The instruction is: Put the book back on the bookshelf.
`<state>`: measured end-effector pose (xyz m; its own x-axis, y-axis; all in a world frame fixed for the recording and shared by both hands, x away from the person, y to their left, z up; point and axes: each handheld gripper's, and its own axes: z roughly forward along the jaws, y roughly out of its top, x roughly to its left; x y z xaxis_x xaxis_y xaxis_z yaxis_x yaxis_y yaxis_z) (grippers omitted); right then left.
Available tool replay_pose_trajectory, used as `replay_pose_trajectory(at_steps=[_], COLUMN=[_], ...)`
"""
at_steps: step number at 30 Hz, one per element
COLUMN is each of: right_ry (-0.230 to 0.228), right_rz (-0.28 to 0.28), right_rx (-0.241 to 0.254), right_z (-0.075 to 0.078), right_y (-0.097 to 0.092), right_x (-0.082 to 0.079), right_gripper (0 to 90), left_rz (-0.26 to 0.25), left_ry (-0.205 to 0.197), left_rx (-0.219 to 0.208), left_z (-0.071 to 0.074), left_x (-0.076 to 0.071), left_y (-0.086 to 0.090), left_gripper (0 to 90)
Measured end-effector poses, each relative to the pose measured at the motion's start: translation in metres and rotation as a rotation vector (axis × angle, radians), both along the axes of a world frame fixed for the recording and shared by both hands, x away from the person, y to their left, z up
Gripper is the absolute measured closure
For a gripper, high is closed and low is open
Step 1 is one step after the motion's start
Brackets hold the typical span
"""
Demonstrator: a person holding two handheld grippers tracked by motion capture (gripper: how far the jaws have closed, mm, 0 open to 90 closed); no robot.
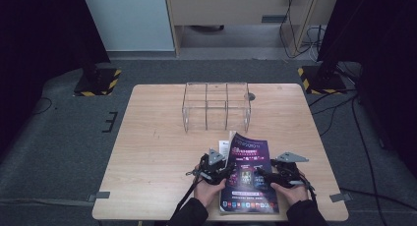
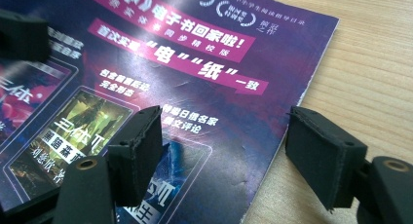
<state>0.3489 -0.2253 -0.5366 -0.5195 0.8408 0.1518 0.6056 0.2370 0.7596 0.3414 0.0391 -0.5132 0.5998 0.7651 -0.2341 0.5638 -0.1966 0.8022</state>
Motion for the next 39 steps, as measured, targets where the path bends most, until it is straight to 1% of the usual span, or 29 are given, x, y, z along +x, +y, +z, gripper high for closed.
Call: replay_pose_trajectory(at_steps=[3,4,7,9,11,13,15,16,17,18,19,28,29,30,32,39], right_ry=[-0.002,0.001,0.008,0.011,0.01,0.013,0.003,0.003,-0.006,-0.012,-0.016,-0.051,-0.055,-0.056,-0.064,-0.069], right_rz=[0.002,0.0,0.002,0.0,0.002,0.009,0.015,0.015,0.013,0.019,0.014,-0.001,0.001,-0.002,0.002,0.028], right_rx=[0.001,0.006,0.023,0.047,0.05,0.068,0.076,0.076,0.087,0.091,0.097,0.154,0.161,0.173,0.185,0.223], right_z=[0.0,0.0,0.0,0.0,0.0,0.0,0.002,0.002,0.004,0.005,0.006,0.017,0.018,0.019,0.021,0.028], right_y=[0.0,0.0,-0.002,-0.003,-0.004,-0.005,-0.005,-0.005,-0.006,-0.007,-0.008,-0.019,-0.019,-0.019,-0.02,-0.018], right_x=[0.0,0.0,0.001,0.0,0.0,-0.001,-0.002,-0.002,-0.003,-0.003,-0.003,-0.004,-0.004,-0.004,-0.005,-0.006], right_gripper=[29.5,29.4,28.6,27.6,27.0,24.5,23.4,23.4,22.2,21.8,21.2,17.8,17.4,17.4,17.2,15.2], left_rz=[-0.007,-0.007,-0.006,-0.011,-0.014,-0.018,-0.018,-0.018,-0.019,-0.019,-0.022,-0.04,-0.04,-0.04,-0.042,-0.038], left_ry=[-0.03,-0.034,-0.028,-0.029,-0.03,-0.031,-0.035,-0.035,-0.041,-0.041,-0.05,-0.102,-0.102,-0.113,-0.122,-0.152], left_rx=[0.034,0.034,-0.001,-0.022,-0.029,-0.054,-0.068,-0.068,-0.083,-0.083,-0.1,-0.139,-0.139,-0.15,-0.164,-0.2], left_z=[0.004,0.004,0.005,0.007,0.008,0.012,0.014,0.014,0.017,0.017,0.02,0.035,0.035,0.039,0.042,0.052], left_x=[-0.003,-0.004,-0.004,-0.004,-0.004,-0.005,-0.005,-0.005,-0.006,-0.006,-0.008,-0.019,-0.019,-0.021,-0.023,-0.027], left_y=[-0.005,-0.005,-0.003,-0.002,-0.002,-0.001,0.0,0.0,0.001,0.001,0.002,0.006,0.006,0.008,0.01,0.018], left_gripper=[79.3,79.7,81.0,82.0,82.5,82.9,83.4,83.7,83.8,83.8,83.9,84.1,84.1,84.1,84.1,84.2])
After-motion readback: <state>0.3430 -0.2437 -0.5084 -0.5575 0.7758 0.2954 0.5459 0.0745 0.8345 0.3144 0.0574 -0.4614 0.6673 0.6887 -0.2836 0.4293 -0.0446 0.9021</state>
